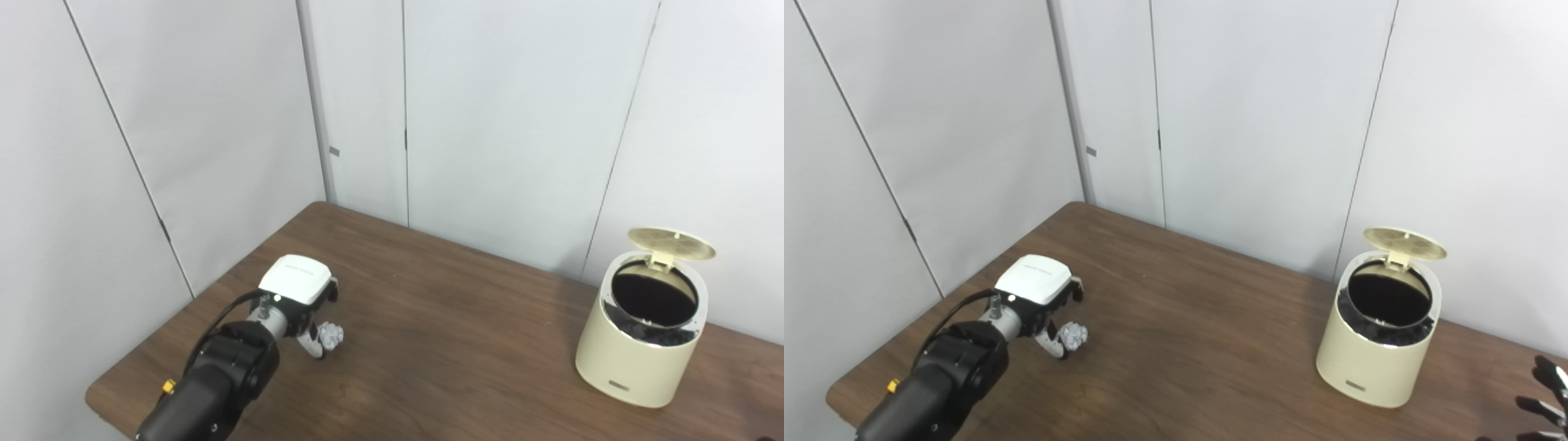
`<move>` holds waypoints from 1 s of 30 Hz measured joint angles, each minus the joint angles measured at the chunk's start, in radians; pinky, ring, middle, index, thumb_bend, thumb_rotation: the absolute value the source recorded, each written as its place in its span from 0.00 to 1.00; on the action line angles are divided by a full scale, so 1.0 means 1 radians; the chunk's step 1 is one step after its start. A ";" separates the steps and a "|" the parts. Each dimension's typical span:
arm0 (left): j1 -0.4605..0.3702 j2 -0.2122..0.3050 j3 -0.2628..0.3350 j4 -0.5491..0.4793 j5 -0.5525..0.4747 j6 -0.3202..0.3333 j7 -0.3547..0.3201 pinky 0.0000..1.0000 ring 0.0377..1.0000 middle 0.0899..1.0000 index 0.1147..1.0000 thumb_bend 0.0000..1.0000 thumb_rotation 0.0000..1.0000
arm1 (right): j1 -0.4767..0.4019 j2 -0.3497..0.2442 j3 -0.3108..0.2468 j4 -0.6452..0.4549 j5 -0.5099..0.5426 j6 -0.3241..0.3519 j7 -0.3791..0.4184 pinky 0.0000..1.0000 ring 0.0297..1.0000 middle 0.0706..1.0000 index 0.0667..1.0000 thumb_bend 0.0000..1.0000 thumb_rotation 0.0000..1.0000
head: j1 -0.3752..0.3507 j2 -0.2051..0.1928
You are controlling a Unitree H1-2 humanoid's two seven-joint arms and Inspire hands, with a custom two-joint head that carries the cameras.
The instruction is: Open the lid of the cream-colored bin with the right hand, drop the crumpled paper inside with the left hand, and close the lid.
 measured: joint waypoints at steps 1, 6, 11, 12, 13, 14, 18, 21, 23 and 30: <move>0.000 -0.002 -0.003 0.010 0.000 0.000 0.002 0.50 0.59 0.62 0.66 0.86 0.18 | 0.000 -0.001 -0.002 0.000 0.000 0.000 0.000 0.60 0.80 0.92 0.93 0.90 0.56 | 0.000 0.003; 0.000 -0.006 -0.006 0.035 -0.001 0.000 0.022 0.52 0.60 0.63 0.66 0.86 0.18 | 0.000 -0.003 -0.006 0.000 0.002 0.000 0.000 0.60 0.80 0.92 0.92 0.91 0.55 | 0.000 0.003; 0.000 -0.006 -0.003 0.054 -0.015 0.004 0.047 0.52 0.61 0.62 0.66 0.87 0.16 | 0.000 -0.003 -0.007 -0.009 0.004 0.002 0.000 0.59 0.80 0.92 0.92 0.91 0.55 | -0.006 0.009; 0.000 -0.006 -0.003 0.055 -0.021 0.005 0.051 0.53 0.62 0.63 0.66 0.87 0.16 | 0.000 -0.003 -0.007 -0.010 0.004 0.002 0.000 0.59 0.80 0.92 0.92 0.92 0.56 | -0.006 0.009; 0.000 -0.006 -0.003 0.057 -0.022 0.005 0.054 0.53 0.62 0.63 0.66 0.86 0.17 | 0.000 -0.003 -0.008 -0.011 0.005 0.002 0.000 0.59 0.80 0.92 0.92 0.92 0.56 | -0.006 0.009; 0.000 -0.006 -0.004 0.060 -0.023 0.006 0.056 0.54 0.63 0.63 0.67 0.86 0.17 | 0.000 -0.003 -0.008 -0.011 0.005 0.002 0.000 0.58 0.80 0.92 0.92 0.92 0.56 | -0.006 0.009; 0.000 -0.005 -0.007 0.076 -0.023 0.008 0.076 0.54 0.63 0.61 0.65 0.86 0.18 | 0.001 -0.004 -0.010 -0.012 0.005 0.002 0.001 0.56 0.79 0.91 0.92 0.92 0.58 | -0.008 0.015; 0.000 -0.003 -0.008 0.094 -0.023 0.009 0.099 0.52 0.61 0.60 0.64 0.85 0.17 | 0.002 -0.005 -0.014 -0.026 0.005 0.004 0.003 0.55 0.79 0.91 0.91 0.93 0.59 | -0.008 0.020; 0.001 -0.001 -0.009 0.107 -0.033 0.008 0.120 0.50 0.59 0.57 0.62 0.85 0.13 | 0.002 -0.005 -0.016 -0.029 0.006 0.004 0.005 0.54 0.78 0.90 0.91 0.92 0.59 | -0.008 0.020; 0.002 0.011 -0.016 0.156 -0.105 -0.002 0.203 0.41 0.47 0.40 0.46 0.54 0.01 | 0.003 -0.005 -0.018 -0.029 0.006 0.004 0.009 0.49 0.77 0.89 0.90 0.92 0.60 | -0.012 0.028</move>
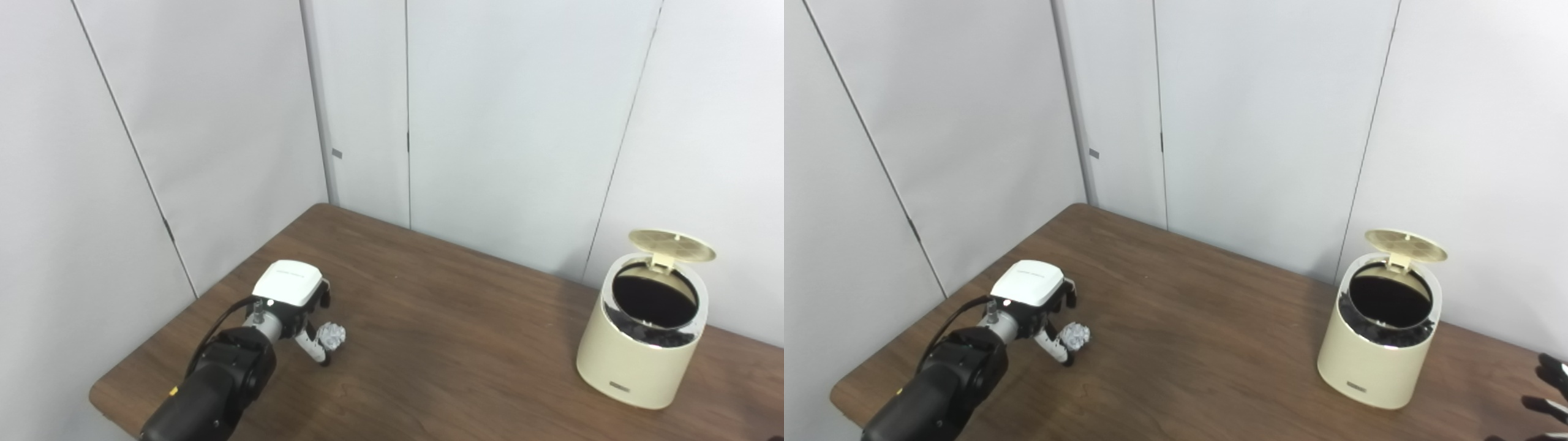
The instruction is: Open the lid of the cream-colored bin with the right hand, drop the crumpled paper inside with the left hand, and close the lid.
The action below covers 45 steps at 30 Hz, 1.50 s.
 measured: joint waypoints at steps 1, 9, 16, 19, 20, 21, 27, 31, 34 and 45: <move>0.000 0.004 -0.001 0.007 -0.013 -0.002 0.007 0.41 0.46 0.40 0.46 0.53 0.00 | 0.000 0.000 -0.001 0.000 0.000 0.000 0.000 0.48 0.77 0.89 0.90 0.92 0.60 | 0.000 0.003; 0.001 0.017 -0.031 0.027 -0.095 -0.005 0.051 0.40 0.40 0.42 0.43 0.53 0.00 | 0.000 0.000 -0.003 -0.001 -0.002 0.000 0.000 0.42 0.74 0.89 0.90 0.93 0.64 | -0.002 0.006; 0.000 0.028 -0.072 0.036 -0.136 -0.007 0.080 0.39 0.40 0.42 0.42 0.53 0.00 | 0.000 0.000 -0.006 -0.005 -0.001 0.001 0.000 0.40 0.73 0.89 0.89 0.92 0.63 | -0.003 0.014; 0.000 0.030 -0.090 0.036 -0.152 -0.006 0.081 0.40 0.41 0.43 0.42 0.53 0.00 | 0.000 0.000 -0.009 -0.008 -0.001 0.007 0.000 0.38 0.73 0.88 0.88 0.93 0.62 | -0.005 0.017; -0.001 0.033 -0.097 0.036 -0.152 -0.006 0.082 0.39 0.40 0.43 0.42 0.53 0.00 | 0.000 0.001 -0.010 -0.010 -0.001 0.012 0.000 0.38 0.73 0.88 0.88 0.94 0.63 | -0.006 0.017; -0.001 0.037 -0.104 0.036 -0.152 -0.006 0.084 0.39 0.40 0.43 0.42 0.53 0.00 | 0.000 0.001 -0.010 -0.010 -0.001 0.017 0.000 0.38 0.73 0.88 0.88 0.94 0.63 | -0.006 0.017; -0.003 0.044 -0.124 0.038 -0.152 -0.005 0.096 0.35 0.37 0.43 0.42 0.53 0.00 | 0.000 0.001 -0.010 -0.010 -0.001 0.020 0.000 0.35 0.72 0.87 0.87 0.94 0.65 | -0.011 0.017; -0.004 0.051 -0.139 0.042 -0.149 -0.005 0.115 0.34 0.36 0.42 0.42 0.53 0.00 | 0.000 0.002 -0.010 -0.013 -0.003 0.033 0.000 0.34 0.72 0.87 0.87 0.92 0.66 | -0.012 0.018; -0.005 0.055 -0.144 0.041 -0.144 -0.002 0.115 0.30 0.33 0.42 0.42 0.53 0.00 | 0.000 0.002 -0.009 -0.014 -0.004 0.034 0.000 0.33 0.71 0.87 0.87 0.90 0.64 | -0.012 0.018; 0.001 0.057 -0.152 -0.022 -0.028 0.010 0.084 0.28 0.29 0.42 0.42 0.53 0.00 | 0.001 0.003 -0.010 -0.013 -0.008 0.034 -0.001 0.36 0.73 0.87 0.87 0.90 0.64 | -0.002 0.020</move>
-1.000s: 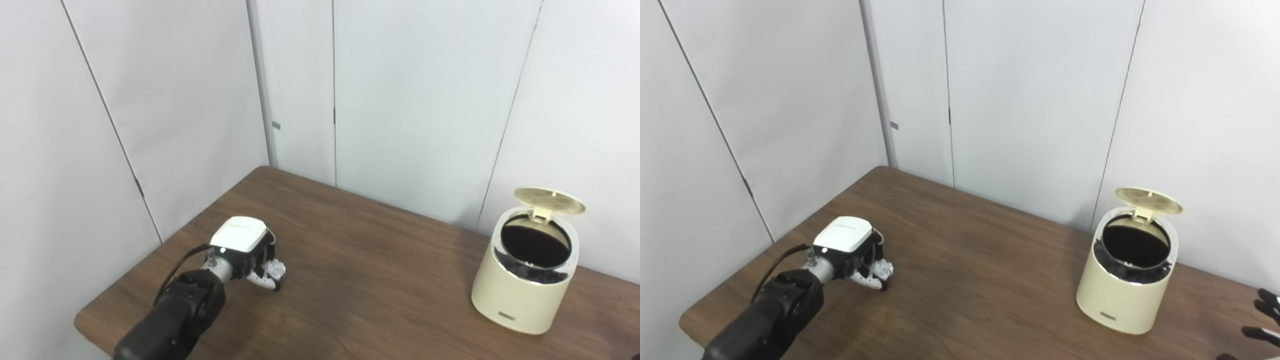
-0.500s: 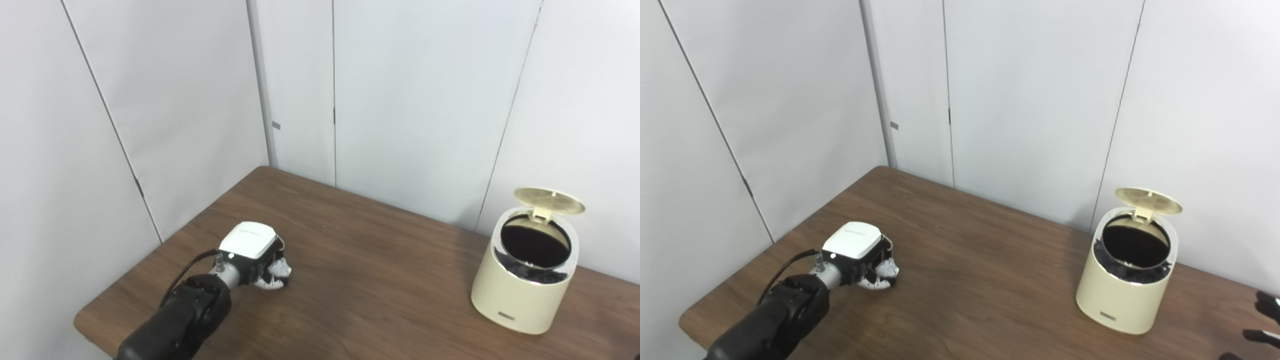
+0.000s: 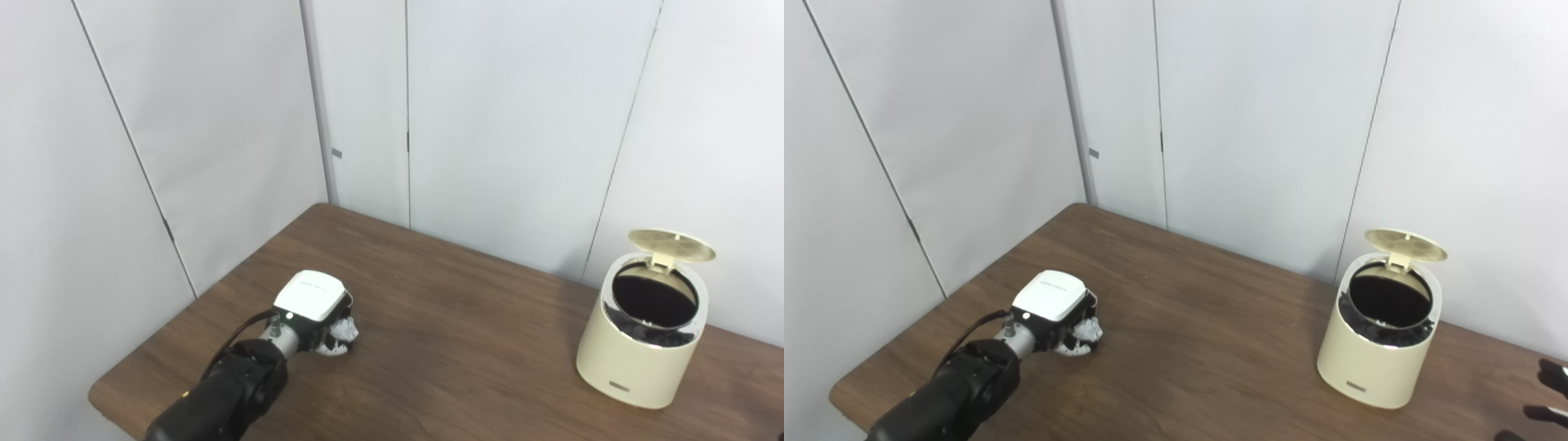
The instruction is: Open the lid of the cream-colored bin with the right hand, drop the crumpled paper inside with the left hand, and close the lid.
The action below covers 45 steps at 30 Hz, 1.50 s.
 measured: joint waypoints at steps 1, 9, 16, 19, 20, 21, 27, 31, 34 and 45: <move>0.002 0.000 0.005 -0.014 0.005 0.000 -0.007 0.27 0.28 0.42 0.42 0.53 0.00 | 0.000 0.000 0.000 0.000 0.000 0.000 0.000 0.36 0.73 0.88 0.87 0.89 0.64 | 0.000 0.000; 0.021 -0.013 0.046 -0.112 0.029 -0.008 -0.012 0.22 0.24 0.42 0.42 0.53 0.00 | 0.002 0.000 0.000 0.001 -0.001 0.000 -0.001 0.37 0.75 0.87 0.87 0.87 0.63 | -0.002 0.002; 0.021 -0.048 0.078 -0.152 0.032 -0.018 -0.001 0.25 0.26 0.42 0.42 0.53 0.00 | 0.002 0.001 0.002 0.001 -0.005 -0.001 -0.006 0.38 0.75 0.88 0.87 0.87 0.64 | -0.011 0.000; 0.021 -0.067 0.085 -0.153 0.034 -0.048 0.039 0.29 0.30 0.42 0.42 0.53 0.00 | 0.002 0.001 0.002 0.001 -0.007 -0.001 -0.011 0.38 0.75 0.87 0.87 0.88 0.64 | -0.021 -0.003; 0.020 -0.073 0.090 -0.153 0.035 -0.054 0.058 0.29 0.29 0.42 0.42 0.53 0.00 | 0.002 0.001 0.002 0.001 -0.008 0.000 -0.012 0.37 0.75 0.87 0.87 0.88 0.64 | -0.029 -0.005; 0.020 -0.082 0.096 -0.153 0.035 -0.062 0.084 0.29 0.29 0.42 0.42 0.53 0.00 | 0.002 0.002 0.002 0.001 -0.009 0.000 -0.012 0.37 0.74 0.87 0.87 0.88 0.64 | -0.029 -0.005; -0.001 -0.155 0.115 -0.156 0.034 -0.129 0.246 0.32 0.34 0.42 0.42 0.53 0.00 | 0.002 0.010 0.015 0.002 -0.031 0.000 -0.020 0.36 0.76 0.88 0.88 0.84 0.61 | -0.067 -0.009; -0.039 -0.191 0.104 -0.157 0.039 -0.197 0.353 0.27 0.33 0.42 0.42 0.53 0.00 | 0.002 0.018 0.021 0.010 -0.042 -0.001 -0.026 0.44 0.78 0.89 0.90 0.80 0.56 | -0.129 -0.015; -0.081 -0.212 0.091 -0.157 0.059 -0.226 0.387 0.30 0.34 0.42 0.42 0.53 0.00 | 0.002 0.031 0.023 0.015 -0.047 -0.001 -0.031 0.51 0.80 0.91 0.91 0.79 0.52 | -0.165 -0.018; -0.236 -0.258 0.036 -0.129 0.073 -0.283 0.391 0.26 0.29 0.42 0.42 0.53 0.00 | -0.003 0.048 0.044 -0.034 -0.046 0.037 -0.019 0.69 0.83 0.92 0.92 0.71 0.31 | -0.297 -0.011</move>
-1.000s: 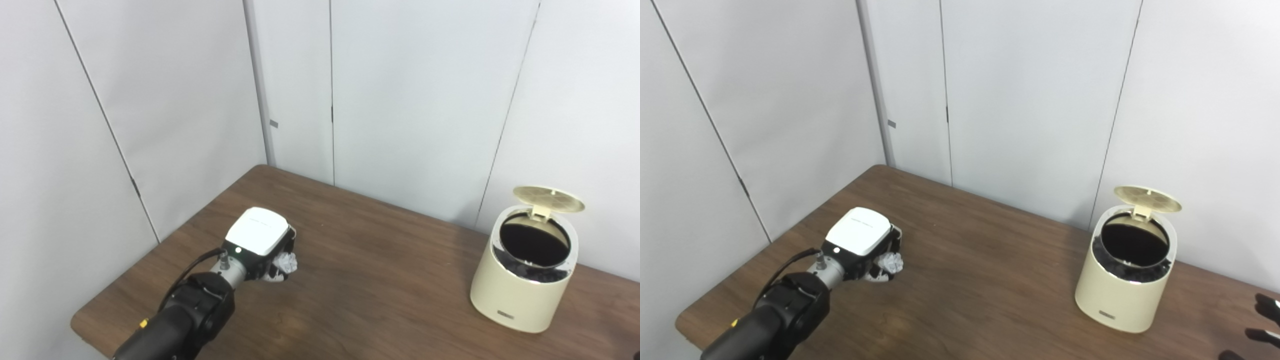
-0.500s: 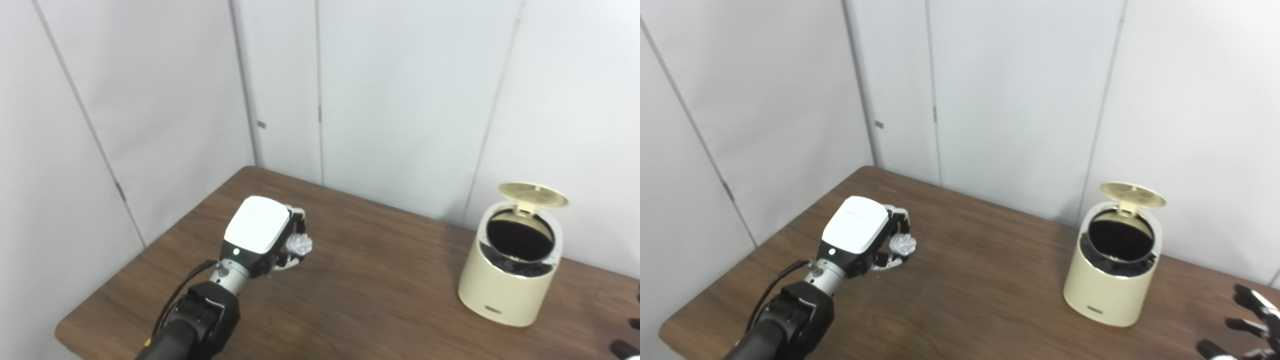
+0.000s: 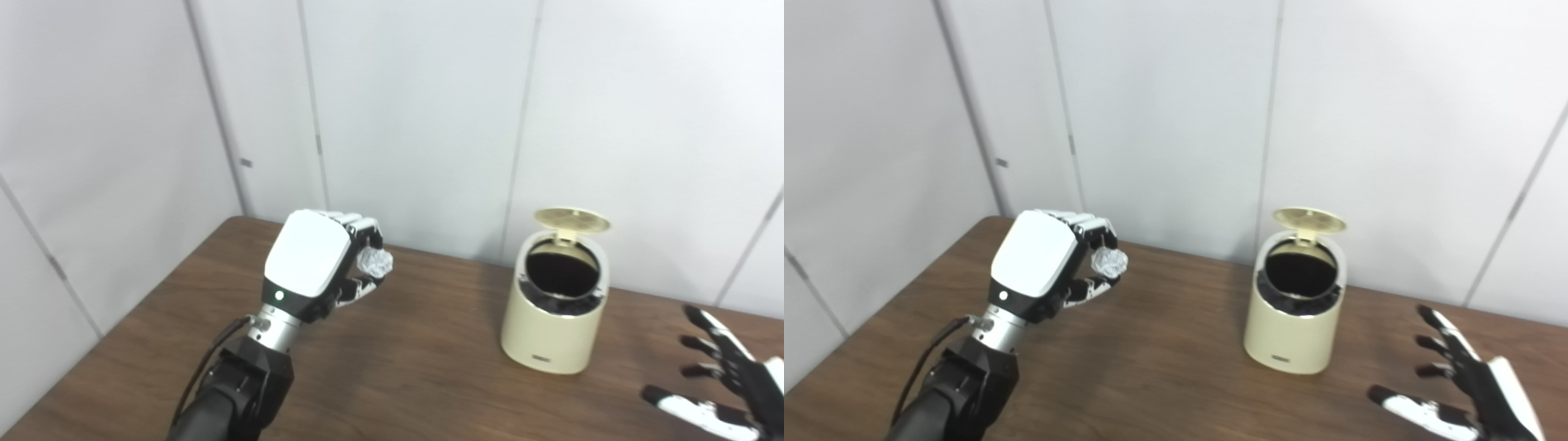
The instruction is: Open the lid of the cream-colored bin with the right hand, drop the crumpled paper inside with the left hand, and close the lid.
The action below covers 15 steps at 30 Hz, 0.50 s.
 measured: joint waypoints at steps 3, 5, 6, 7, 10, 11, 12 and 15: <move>-0.048 -0.008 -0.018 0.030 -0.008 -0.019 0.004 0.26 0.32 0.42 0.42 0.53 0.00 | -0.001 -0.001 0.007 0.001 -0.005 -0.011 -0.001 0.69 0.81 0.90 0.90 0.71 0.26 | -0.045 -0.005; -0.075 -0.023 -0.028 0.052 -0.020 -0.034 0.008 0.24 0.31 0.42 0.42 0.53 0.00 | -0.001 -0.001 0.008 0.001 -0.005 -0.022 -0.002 0.69 0.81 0.90 0.90 0.71 0.24 | -0.069 -0.006; -0.087 -0.033 -0.036 0.059 -0.024 -0.039 0.010 0.24 0.31 0.42 0.42 0.53 0.00 | -0.001 -0.001 0.008 0.002 -0.006 -0.029 -0.002 0.69 0.81 0.90 0.90 0.71 0.24 | -0.069 -0.006; -0.096 -0.041 -0.043 0.064 -0.024 -0.044 0.014 0.24 0.31 0.42 0.42 0.53 0.00 | -0.001 -0.001 0.010 0.002 -0.006 -0.033 -0.002 0.69 0.81 0.90 0.90 0.72 0.25 | -0.086 -0.009; -0.134 -0.066 -0.070 0.111 -0.023 -0.068 0.055 0.23 0.32 0.38 0.46 0.52 0.00 | -0.003 -0.001 0.012 0.014 -0.011 -0.042 -0.006 0.69 0.80 0.90 0.90 0.73 0.28 | -0.106 -0.015; -0.147 -0.076 -0.078 0.131 -0.021 -0.075 0.072 0.22 0.32 0.37 0.46 0.52 0.00 | -0.003 -0.001 0.014 0.017 -0.015 -0.044 -0.007 0.68 0.81 0.90 0.90 0.73 0.28 | -0.120 -0.020; -0.157 -0.084 -0.083 0.143 -0.019 -0.079 0.085 0.22 0.32 0.37 0.47 0.52 0.00 | -0.003 -0.001 0.017 0.017 -0.019 -0.047 -0.007 0.68 0.81 0.90 0.90 0.73 0.29 | -0.130 -0.021; -0.184 -0.111 -0.099 0.187 -0.017 -0.082 0.120 0.22 0.31 0.42 0.42 0.53 0.00 | -0.003 0.000 0.020 0.017 -0.029 -0.052 -0.010 0.68 0.81 0.90 0.90 0.74 0.30 | -0.141 -0.028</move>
